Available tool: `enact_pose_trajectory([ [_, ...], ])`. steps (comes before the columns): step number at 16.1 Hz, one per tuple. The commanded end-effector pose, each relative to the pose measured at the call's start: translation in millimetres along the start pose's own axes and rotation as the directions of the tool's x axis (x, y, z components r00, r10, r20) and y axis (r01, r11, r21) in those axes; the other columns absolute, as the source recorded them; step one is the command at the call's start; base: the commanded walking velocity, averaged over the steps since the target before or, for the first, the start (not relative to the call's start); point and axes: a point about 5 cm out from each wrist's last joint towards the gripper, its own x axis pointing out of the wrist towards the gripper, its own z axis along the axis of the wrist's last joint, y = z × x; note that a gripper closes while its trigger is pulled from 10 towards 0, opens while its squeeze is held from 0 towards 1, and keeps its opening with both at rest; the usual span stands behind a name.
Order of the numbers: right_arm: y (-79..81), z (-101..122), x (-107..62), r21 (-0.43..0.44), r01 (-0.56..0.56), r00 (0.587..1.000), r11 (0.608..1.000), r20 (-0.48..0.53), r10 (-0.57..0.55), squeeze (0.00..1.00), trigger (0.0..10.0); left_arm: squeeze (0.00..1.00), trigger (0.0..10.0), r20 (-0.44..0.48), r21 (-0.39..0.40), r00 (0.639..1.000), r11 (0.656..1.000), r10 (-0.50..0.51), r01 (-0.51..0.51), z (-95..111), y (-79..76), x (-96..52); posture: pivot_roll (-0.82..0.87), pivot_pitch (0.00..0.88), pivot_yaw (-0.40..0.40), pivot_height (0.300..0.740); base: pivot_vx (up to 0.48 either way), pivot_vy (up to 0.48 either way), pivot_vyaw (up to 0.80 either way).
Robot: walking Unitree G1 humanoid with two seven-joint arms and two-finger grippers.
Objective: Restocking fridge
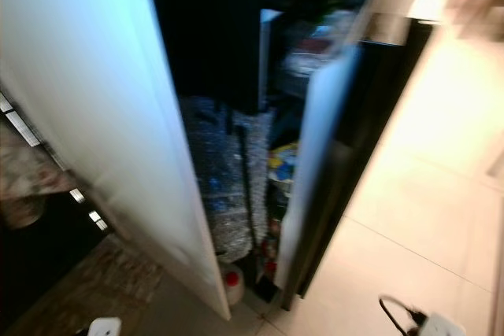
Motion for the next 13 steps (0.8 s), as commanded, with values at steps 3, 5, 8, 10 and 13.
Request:
enact_pose_trajectory([
  [3, 5.5, 13.0, 0.5, 0.027, -0.026, 0.997, 0.999, 0.079, 0.024, 0.00, 10.0, 0.00, 10.0, -0.033, 0.008, 0.999, 1.000, 0.009, -0.009, -8.5, 1.9, -2.5, -0.04, 0.015, 0.020, 0.740, 0.000, 0.000, 0.00],
  [5, 13.3, 27.0, 1.7, -0.011, -0.096, 0.982, 0.995, 0.163, 0.097, 0.00, 10.0, 0.00, 10.0, -0.037, 0.011, 0.999, 1.000, 0.008, -0.008, -9.1, 1.4, -2.5, -0.04, 0.015, 0.020, 0.740, 0.000, 0.000, 0.00],
  [8, 18.5, 49.8, 4.7, -0.020, -0.106, 0.959, 0.994, 0.262, 0.108, 0.00, 10.0, 0.00, 10.0, -0.038, 0.011, 0.999, 1.000, 0.010, -0.010, -8.9, 1.6, -2.4, -0.04, 0.014, 0.020, 0.740, 0.000, 0.000, 0.00],
  [10, 5.2, 64.6, 9.4, -0.001, -0.007, 0.946, 1.000, 0.324, 0.007, 0.00, 10.0, 0.00, 10.0, -0.038, 0.010, 0.999, 1.000, 0.012, -0.012, -8.8, 2.1, -2.4, -0.04, 0.015, 0.020, 0.740, 0.000, 0.000, 0.00],
  [13, -4.4, 76.3, 19.4, 0.014, 0.015, 0.941, 1.000, 0.337, -0.019, 0.00, 10.0, 0.00, 10.0, -0.037, 0.013, 0.999, 1.000, 0.011, -0.011, -8.6, 1.8, -2.4, -0.05, 0.017, 0.020, 0.740, 0.000, 0.000, 0.00],
])
